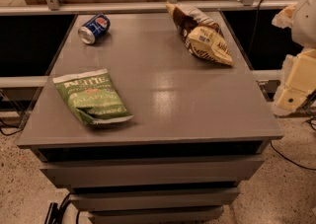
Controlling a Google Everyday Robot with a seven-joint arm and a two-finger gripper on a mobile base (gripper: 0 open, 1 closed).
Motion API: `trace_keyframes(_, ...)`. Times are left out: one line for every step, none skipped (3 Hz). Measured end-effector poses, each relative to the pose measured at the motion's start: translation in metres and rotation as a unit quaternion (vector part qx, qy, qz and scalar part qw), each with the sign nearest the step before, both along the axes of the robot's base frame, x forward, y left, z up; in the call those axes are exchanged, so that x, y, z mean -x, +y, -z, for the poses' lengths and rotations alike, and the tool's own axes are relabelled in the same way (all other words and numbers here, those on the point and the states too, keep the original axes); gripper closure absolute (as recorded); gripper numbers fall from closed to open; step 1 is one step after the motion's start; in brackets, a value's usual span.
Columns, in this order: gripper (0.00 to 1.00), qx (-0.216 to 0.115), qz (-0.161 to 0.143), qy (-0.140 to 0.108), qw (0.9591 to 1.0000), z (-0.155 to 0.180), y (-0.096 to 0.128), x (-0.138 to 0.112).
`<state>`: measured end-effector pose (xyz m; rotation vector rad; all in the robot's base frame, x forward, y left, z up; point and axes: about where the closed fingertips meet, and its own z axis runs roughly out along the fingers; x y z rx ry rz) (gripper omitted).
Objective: Move brown chip bag near pepsi can
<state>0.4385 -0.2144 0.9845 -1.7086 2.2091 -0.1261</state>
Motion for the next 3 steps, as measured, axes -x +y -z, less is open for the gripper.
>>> trace_keyframes(0.00, -0.003, 0.007, -0.003, 1.0000, 0.000, 0.000, -0.007)
trace_keyframes(0.00, -0.003, 0.009, -0.008, 0.9999, 0.005, 0.010, -0.034)
trace_keyframes(0.00, 0.002, 0.013, -0.027, 0.9996, 0.015, 0.026, -0.075)
